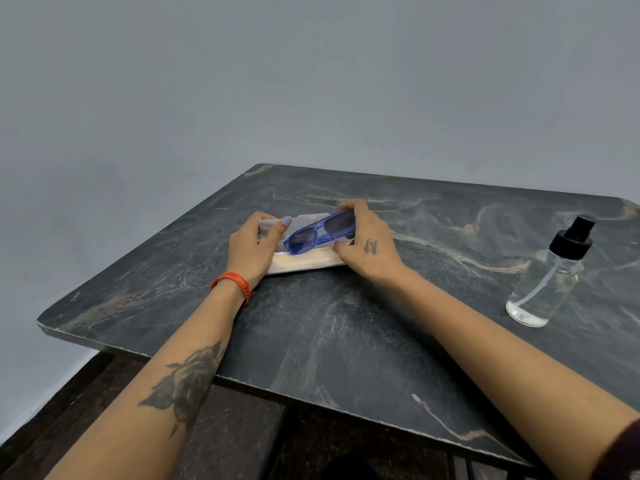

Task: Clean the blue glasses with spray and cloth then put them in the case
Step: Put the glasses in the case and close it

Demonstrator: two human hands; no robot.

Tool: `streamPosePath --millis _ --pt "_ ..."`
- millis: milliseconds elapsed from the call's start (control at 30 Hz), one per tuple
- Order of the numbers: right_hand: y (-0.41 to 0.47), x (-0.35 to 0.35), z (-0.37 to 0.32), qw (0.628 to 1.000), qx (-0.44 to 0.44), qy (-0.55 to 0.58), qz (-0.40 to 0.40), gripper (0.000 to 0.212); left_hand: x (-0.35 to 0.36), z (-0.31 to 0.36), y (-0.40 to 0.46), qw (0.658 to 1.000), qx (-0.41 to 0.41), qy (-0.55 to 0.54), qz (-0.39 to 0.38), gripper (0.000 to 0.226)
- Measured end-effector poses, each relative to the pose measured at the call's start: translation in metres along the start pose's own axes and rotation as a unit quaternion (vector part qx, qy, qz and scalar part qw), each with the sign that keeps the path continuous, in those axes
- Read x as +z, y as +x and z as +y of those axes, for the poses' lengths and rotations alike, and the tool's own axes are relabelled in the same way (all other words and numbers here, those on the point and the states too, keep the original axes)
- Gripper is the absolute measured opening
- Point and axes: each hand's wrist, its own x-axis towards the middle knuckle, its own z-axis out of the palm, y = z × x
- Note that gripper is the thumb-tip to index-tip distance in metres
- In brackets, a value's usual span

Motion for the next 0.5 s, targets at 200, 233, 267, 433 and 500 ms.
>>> streamPosePath --millis 200,233,267,433,500 --pt "-0.0016 0.0013 0.0006 0.998 0.000 -0.036 -0.050 0.061 0.0001 -0.0003 -0.0007 1.000 0.005 0.006 0.005 0.029" --pt "-0.0018 0.0005 0.0004 0.998 0.000 -0.029 -0.052 0.062 0.0000 -0.0006 -0.0008 1.000 0.005 0.006 0.005 0.029" --pt "-0.0026 -0.0002 0.0006 0.998 -0.002 -0.021 -0.053 0.062 0.0000 -0.0005 -0.0009 1.000 0.005 0.006 0.005 0.029" --pt "-0.0040 -0.0004 0.0040 0.999 -0.024 0.002 -0.033 0.046 0.0002 0.0004 -0.0007 1.000 0.005 0.019 0.002 0.030" --pt "-0.0034 -0.0008 0.0053 0.999 -0.033 0.006 -0.025 0.043 0.0005 0.0005 -0.0009 1.000 0.006 0.019 0.002 0.031"
